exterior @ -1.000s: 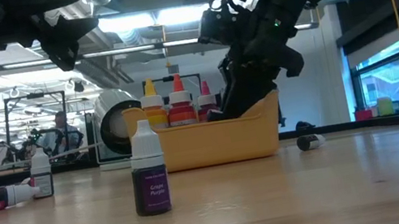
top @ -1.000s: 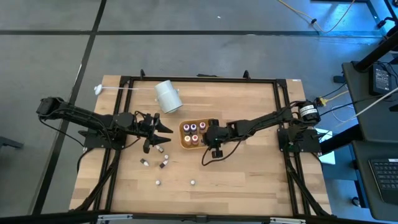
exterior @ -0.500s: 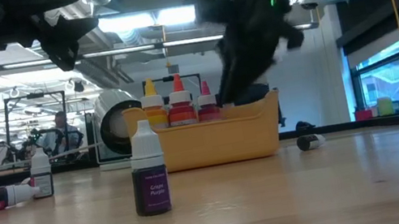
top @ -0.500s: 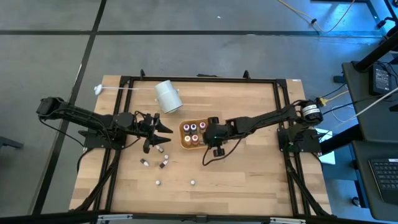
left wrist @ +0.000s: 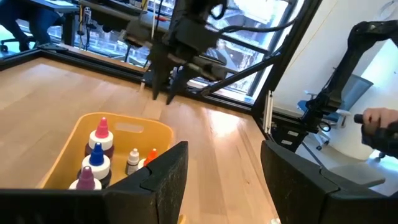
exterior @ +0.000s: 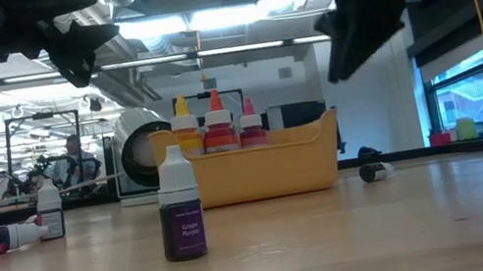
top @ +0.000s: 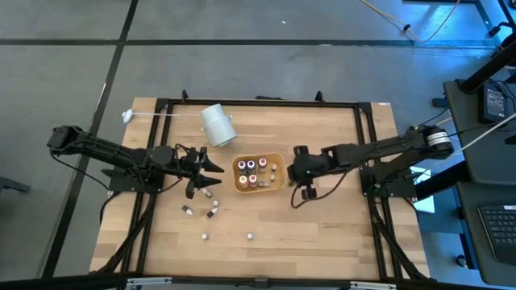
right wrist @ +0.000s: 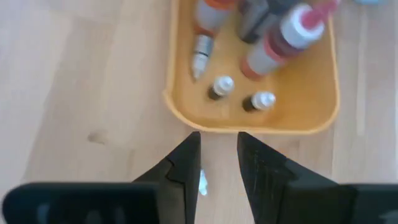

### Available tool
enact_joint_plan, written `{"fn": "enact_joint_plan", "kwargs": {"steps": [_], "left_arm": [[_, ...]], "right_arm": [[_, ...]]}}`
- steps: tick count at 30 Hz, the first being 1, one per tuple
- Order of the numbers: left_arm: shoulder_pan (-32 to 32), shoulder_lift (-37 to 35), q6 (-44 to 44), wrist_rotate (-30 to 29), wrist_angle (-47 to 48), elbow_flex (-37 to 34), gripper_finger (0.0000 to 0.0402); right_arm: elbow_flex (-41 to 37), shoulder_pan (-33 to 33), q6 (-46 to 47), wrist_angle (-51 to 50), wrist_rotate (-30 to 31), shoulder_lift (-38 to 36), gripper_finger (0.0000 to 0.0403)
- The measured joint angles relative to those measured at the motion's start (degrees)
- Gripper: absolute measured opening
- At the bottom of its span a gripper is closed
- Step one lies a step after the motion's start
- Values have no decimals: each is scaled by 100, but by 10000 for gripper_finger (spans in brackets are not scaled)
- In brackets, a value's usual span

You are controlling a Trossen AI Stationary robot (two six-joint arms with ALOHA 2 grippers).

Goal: Pick & Place food coloring
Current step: Put the small black ink bottle into the yellow bin

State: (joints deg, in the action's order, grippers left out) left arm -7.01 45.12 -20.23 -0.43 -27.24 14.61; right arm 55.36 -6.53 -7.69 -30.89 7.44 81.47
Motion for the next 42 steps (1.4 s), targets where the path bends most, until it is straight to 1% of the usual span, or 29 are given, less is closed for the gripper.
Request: {"fn": "enact_joint_plan", "kwargs": {"steps": [4,10,11,14,19,21,25,34,37,42], "left_arm": [[-1,0,2,-43,7,-1,196],[0,-2,2,-256,51,-2,196],[0,-2,2,-264,55,-2,196],[0,0,2,-267,56,-2,196],[0,0,2,-269,57,-2,196],[0,-2,2,-269,57,-2,196],[0,-1,2,-271,57,-2,196],[0,-2,0,-273,57,-2,196],[0,-2,0,-273,55,-2,196],[0,-1,0,-275,55,-2,196]], "right_arm": [[-448,15,113,247,-43,-36,125],[-1037,21,-83,1021,150,-24,191],[-1124,18,-155,1183,96,-24,202],[-1349,14,-182,1377,-315,-24,228],[-1669,16,-36,1773,-400,-24,251],[-1765,16,-32,1966,-390,-24,253],[-1921,23,-33,2242,-125,-23,248],[-2230,193,-26,2572,-120,-20,223],[-2291,282,-55,2827,-291,-20,219],[-2296,370,-188,2860,-532,-10,217]]}}
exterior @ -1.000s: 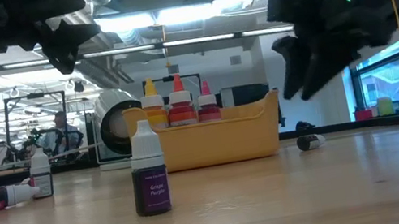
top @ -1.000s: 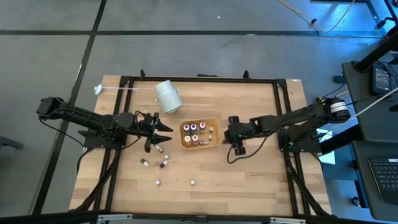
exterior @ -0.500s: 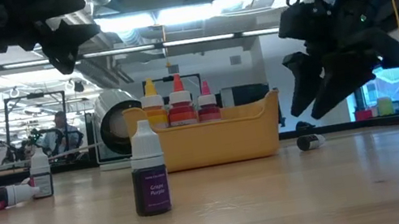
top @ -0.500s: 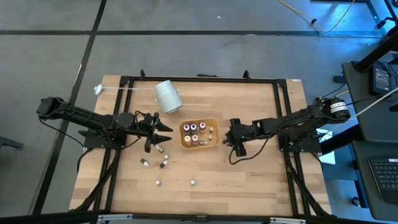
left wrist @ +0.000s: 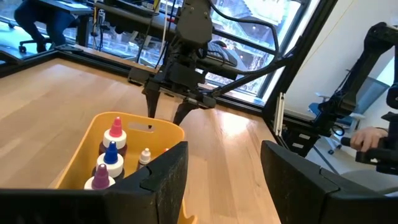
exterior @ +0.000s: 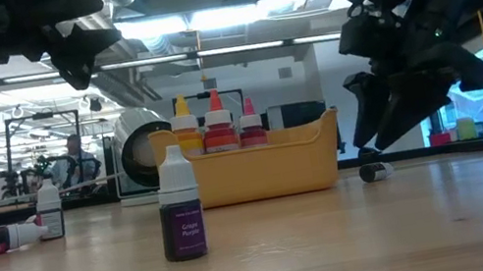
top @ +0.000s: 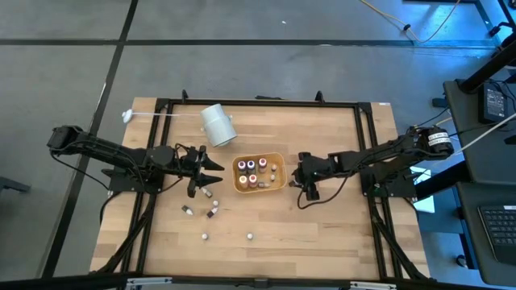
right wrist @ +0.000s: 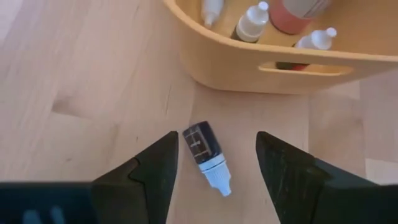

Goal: Pick & Place food coloring
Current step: Put the small black ink bottle into the yellow bin

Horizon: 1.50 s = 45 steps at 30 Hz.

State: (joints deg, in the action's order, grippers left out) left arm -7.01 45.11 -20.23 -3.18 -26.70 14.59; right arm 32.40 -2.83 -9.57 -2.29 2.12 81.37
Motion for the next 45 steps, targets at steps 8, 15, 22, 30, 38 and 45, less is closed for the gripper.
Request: {"fn": "enact_joint_plan", "kwargs": {"steps": [8,15,22,30,38,45], "left_arm": [[0,-1,0,0,0,0,196],[0,-1,0,0,0,0,196],[0,0,-2,0,0,0,196],[0,1,-21,0,0,0,196],[0,0,-13,0,0,0,196],[-2,1,-7,2,2,0,196]], "right_arm": [[-2,31,-42,127,-76,519,216],[17,28,23,152,-128,766,184],[17,28,-18,156,-186,779,91],[91,39,204,-179,10,651,68],[1310,44,814,-3022,1267,115,71],[2524,41,922,-2849,1553,126,73]]}}
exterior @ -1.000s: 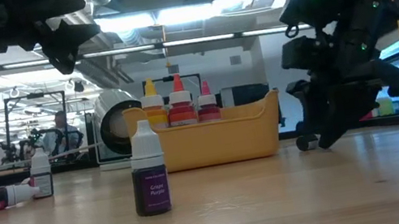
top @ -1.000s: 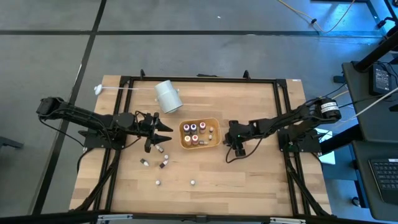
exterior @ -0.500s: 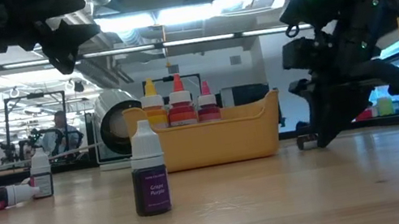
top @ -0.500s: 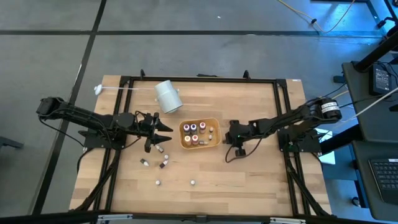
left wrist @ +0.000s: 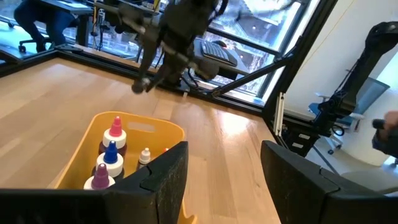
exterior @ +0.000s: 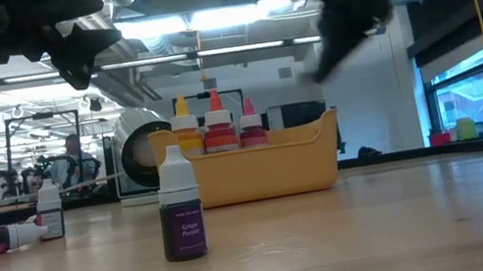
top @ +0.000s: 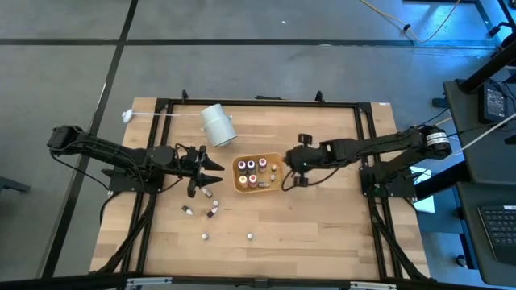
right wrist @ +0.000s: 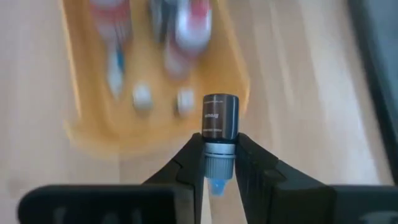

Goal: Pick & Place food coloring
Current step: Put the small black ink bottle into the yellow bin

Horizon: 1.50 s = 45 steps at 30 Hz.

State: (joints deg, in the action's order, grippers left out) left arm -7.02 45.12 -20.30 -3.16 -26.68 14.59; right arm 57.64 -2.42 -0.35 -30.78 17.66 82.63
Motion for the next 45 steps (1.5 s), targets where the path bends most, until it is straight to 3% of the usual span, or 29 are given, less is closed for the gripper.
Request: {"fn": "enact_joint_plan", "kwargs": {"steps": [9,22,32,45], "left_arm": [[-1,0,-8,0,87,0,196],[0,-2,-2,1,123,0,196],[2,-2,3,1,125,0,196],[-1,-2,-2,0,125,0,196]], "right_arm": [[329,-4,-450,1386,-1185,682,75],[322,0,-484,1647,-1334,1999,76],[331,0,-471,1654,-1347,2065,79],[373,0,-488,1574,-1312,2063,127]]}}
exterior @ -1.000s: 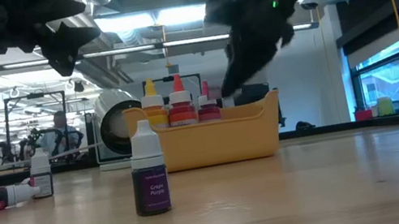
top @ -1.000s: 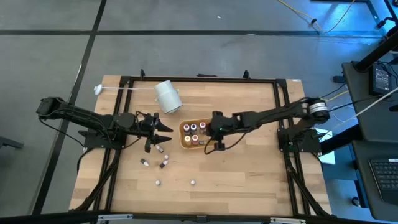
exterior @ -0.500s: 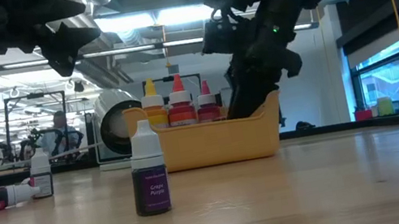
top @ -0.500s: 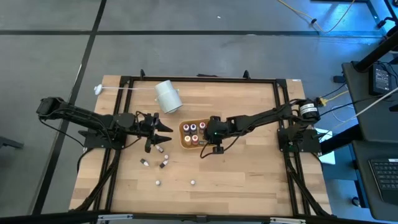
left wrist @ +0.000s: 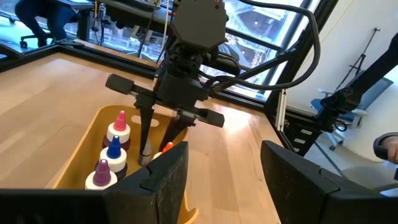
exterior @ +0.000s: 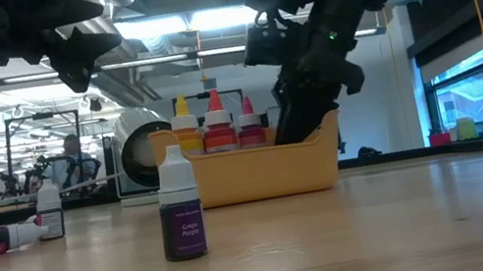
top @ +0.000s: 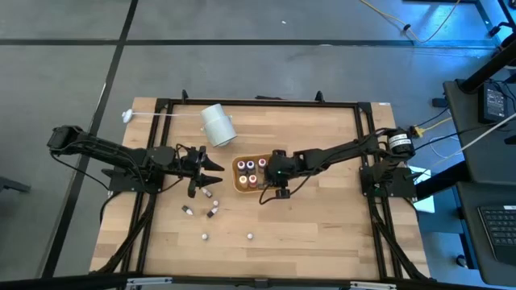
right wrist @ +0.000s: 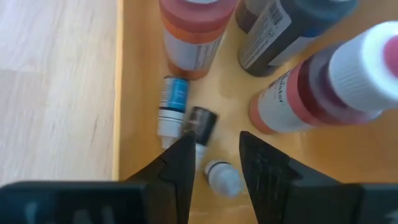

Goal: Pick & Place food coloring
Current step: Put the small black ink bottle into the yellow bin

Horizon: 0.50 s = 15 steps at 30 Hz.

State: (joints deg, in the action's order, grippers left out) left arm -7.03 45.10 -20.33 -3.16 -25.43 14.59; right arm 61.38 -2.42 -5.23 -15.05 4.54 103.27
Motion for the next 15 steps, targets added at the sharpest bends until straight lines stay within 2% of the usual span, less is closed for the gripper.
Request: {"fn": "enact_joint_plan", "kwargs": {"steps": [4,9,12,15], "left_arm": [[0,0,0,-2,-2,0,196],[2,2,-1,0,-16,0,196],[1,2,1,-2,-12,2,196],[2,2,1,-20,-9,2,196]], "right_arm": [[348,0,-129,-492,12,-162,129],[549,-161,-117,-1305,10,-836,129],[221,-401,158,-1363,244,-1502,129],[-392,-747,471,-1165,859,-2259,130]]}}
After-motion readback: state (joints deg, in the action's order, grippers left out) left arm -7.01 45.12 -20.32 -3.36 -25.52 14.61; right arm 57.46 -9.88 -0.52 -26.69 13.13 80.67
